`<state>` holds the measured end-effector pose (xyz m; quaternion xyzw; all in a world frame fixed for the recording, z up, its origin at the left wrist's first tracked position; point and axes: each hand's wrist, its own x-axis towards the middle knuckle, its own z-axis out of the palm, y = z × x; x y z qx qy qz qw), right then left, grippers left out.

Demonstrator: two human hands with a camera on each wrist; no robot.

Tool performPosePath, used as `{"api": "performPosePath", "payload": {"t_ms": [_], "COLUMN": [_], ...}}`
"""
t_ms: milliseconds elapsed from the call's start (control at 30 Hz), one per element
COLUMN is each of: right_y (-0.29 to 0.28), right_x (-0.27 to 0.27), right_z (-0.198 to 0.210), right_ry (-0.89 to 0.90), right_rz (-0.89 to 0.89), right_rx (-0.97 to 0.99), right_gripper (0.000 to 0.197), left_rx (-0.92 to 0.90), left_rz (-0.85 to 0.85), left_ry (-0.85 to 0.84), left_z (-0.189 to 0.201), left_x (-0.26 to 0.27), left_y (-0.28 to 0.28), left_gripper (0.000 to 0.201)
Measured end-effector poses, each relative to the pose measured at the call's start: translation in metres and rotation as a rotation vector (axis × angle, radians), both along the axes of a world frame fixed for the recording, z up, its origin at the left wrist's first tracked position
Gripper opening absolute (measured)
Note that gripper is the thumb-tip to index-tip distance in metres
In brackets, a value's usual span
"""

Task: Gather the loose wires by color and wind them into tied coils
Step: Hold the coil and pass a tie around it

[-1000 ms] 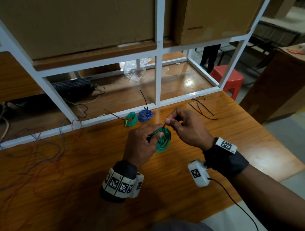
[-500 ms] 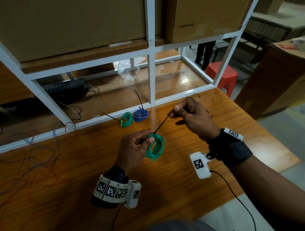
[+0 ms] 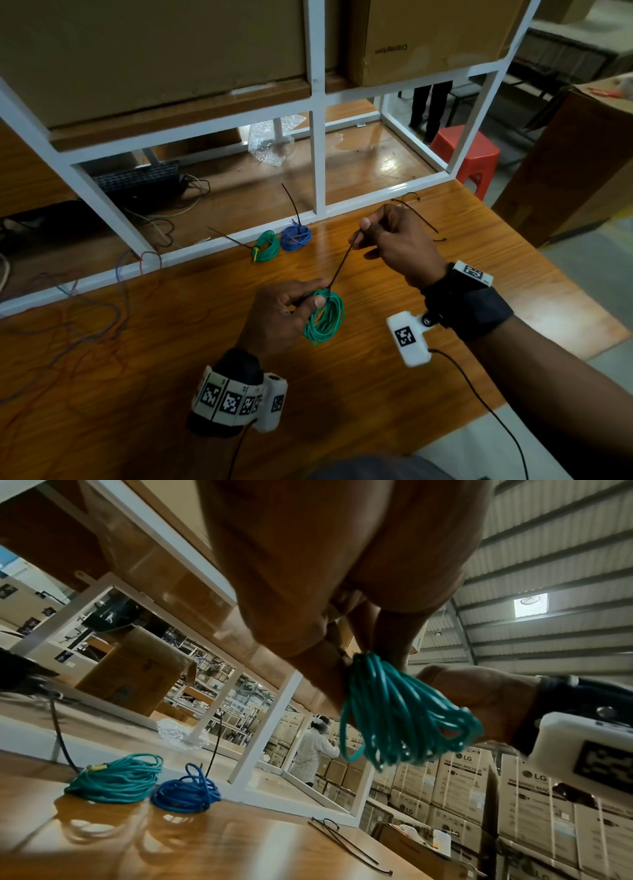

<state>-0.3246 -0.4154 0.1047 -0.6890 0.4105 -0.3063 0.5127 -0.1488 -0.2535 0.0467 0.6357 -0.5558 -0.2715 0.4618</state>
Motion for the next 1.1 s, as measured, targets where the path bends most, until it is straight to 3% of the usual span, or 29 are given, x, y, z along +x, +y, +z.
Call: {"api": "performPosePath", "payload": {"t_ms": [233,367,500,600,700,800,933,1100], "right_y": [-0.008,-0.006,0.013,0.029,0.030,0.029,0.032,0.029], "right_x": [0.015,0.021,0.012,0.008,0.011,0.015,0.018,0.022], "right_z": [-0.014,-0.022,-0.040,-0.057,-0.060,-0.059,-0.065,-0.080], "right_ry": [0.039,-0.101,-0.070,-0.047,-0.113,-0.192,-0.141,-0.077], "right_rz": [-0.145,-0.105,0.146,0.276,0.340,0.365,0.254,0.138], "right_rx": [-0.045,0.148,0.375,0.365,0.282,0.282,0.053,0.015], "right_gripper": [0.019,0.015,0.053,0.068,0.032,0.038,0.012,0.019], "left_rx": [0.095,0.141,0.147,0.142,0.148,0.141,0.130,0.112], "left_rz": [-0.034,0.070,0.205,0.252,0.270,0.287,0.231,0.153], "left_ry": [-0.092,0.003,0.085,0.129,0.152,0.163,0.130,-0.052], "left_z": [-0.003,-0.009,-0.017,-0.021,-0.020,-0.016,-0.013,-0.010], "left_x": [-0.002,0.002,0.007,0.007,0.003,0.002,-0.001,-0.010], "left_y": [-0.007,-0.013,-0.014,-0.018,-0.021,-0.024,-0.025,-0.022], "left_gripper": [0.026,0.025,0.024,0.022,0.022,0.021,0.022,0.022]}}
